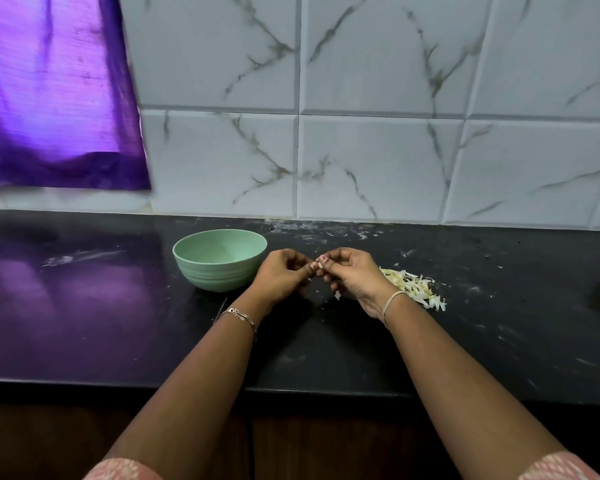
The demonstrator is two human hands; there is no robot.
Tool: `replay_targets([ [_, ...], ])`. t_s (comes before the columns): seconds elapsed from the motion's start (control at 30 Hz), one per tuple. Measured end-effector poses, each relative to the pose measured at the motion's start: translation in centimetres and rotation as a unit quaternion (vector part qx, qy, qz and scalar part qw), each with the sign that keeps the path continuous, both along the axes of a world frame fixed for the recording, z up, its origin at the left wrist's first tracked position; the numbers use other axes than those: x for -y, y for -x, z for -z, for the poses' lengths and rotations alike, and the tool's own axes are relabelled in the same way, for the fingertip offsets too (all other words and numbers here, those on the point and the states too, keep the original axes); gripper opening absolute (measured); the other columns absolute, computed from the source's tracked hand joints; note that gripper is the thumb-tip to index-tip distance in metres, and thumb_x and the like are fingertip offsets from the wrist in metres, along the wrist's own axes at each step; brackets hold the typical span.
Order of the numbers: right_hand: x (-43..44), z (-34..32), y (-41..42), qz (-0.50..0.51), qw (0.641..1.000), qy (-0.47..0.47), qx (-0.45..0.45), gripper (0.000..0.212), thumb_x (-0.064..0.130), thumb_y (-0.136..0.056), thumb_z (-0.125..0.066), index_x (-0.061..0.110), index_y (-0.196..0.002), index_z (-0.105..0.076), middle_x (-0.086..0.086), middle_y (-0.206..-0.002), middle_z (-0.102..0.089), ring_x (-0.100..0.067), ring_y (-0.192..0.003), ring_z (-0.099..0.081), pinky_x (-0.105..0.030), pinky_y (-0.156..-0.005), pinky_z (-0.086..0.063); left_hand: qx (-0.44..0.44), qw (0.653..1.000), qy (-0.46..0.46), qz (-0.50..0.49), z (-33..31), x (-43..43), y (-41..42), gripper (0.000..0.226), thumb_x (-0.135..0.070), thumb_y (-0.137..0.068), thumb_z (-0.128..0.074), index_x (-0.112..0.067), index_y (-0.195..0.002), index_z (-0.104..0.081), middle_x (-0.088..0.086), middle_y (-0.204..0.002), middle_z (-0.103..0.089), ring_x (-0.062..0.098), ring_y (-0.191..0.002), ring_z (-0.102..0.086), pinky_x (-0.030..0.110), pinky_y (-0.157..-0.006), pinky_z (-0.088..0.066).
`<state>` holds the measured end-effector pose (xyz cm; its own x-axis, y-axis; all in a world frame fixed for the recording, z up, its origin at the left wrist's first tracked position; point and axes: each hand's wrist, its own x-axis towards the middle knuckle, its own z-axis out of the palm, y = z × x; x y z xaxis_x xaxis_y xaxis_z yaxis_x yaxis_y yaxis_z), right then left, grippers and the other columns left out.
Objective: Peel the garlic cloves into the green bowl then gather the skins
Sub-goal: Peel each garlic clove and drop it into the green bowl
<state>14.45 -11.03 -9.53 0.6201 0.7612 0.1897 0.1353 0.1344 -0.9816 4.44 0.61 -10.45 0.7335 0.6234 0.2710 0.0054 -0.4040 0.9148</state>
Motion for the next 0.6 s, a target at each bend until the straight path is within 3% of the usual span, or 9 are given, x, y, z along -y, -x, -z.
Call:
replay_targets([
  [0.17, 0.1, 0.0, -0.4, 0.008, 0.999, -0.006, -0.033, 0.005, 0.003, -0.088, -0.067, 0.005, -0.088, -0.063, -0.006, -0.069, -0.071, -0.008, -0.054, -0.062, -0.016, -0.051, -0.05, -0.102, 0.97, -0.203, -0.082, 0.3, -0.1, 0.3, 0.031, -0.032, -0.101, -0.047, -0.009, -0.097, -0.068, 0.008, -0.097, -0.073, 0.021, -0.092, -0.066, 0.028, -0.079, -0.047],
  [0.4, 0.7, -0.7, -1.1, 0.032, 0.999, 0.015, -0.029, 0.012, 0.006, -0.092, -0.063, 0.0, -0.083, -0.063, -0.013, -0.072, -0.066, -0.009, -0.046, -0.059, -0.018, -0.049, -0.053, -0.146, 0.953, -0.258, -0.064, 0.8, -0.4, 0.3, 0.029, -0.025, -0.1, -0.046, -0.004, -0.103, -0.066, 0.014, -0.106, -0.069, 0.03, -0.104, -0.06, 0.036, -0.087, -0.046],
  [0.5, 1.3, -2.5, -1.4, 0.035, 0.998, 0.043, 0.022, 0.012, 0.006, -0.093, -0.061, 0.003, -0.082, -0.06, -0.01, -0.071, -0.064, -0.005, -0.043, -0.057, -0.016, -0.047, -0.051, -0.106, 0.945, -0.302, -0.061, 0.8, 0.0, 0.5, 0.016, -0.023, -0.091, -0.06, -0.013, -0.1, -0.069, 0.008, -0.103, -0.064, 0.022, -0.101, -0.058, 0.03, -0.086, -0.046],
  [0.6, 1.8, -4.5, -1.9, 0.05, 0.997, 0.034, 0.051, 0.007, 0.004, -0.093, -0.062, 0.003, -0.085, -0.06, -0.009, -0.071, -0.063, -0.003, -0.042, -0.055, -0.015, -0.045, -0.049, -0.144, 0.92, -0.364, -0.037, 0.7, 1.2, 0.6, 0.016, -0.03, -0.083, -0.062, -0.021, -0.094, -0.069, 0.002, -0.099, -0.061, 0.023, -0.102, -0.057, 0.035, -0.086, -0.048],
])
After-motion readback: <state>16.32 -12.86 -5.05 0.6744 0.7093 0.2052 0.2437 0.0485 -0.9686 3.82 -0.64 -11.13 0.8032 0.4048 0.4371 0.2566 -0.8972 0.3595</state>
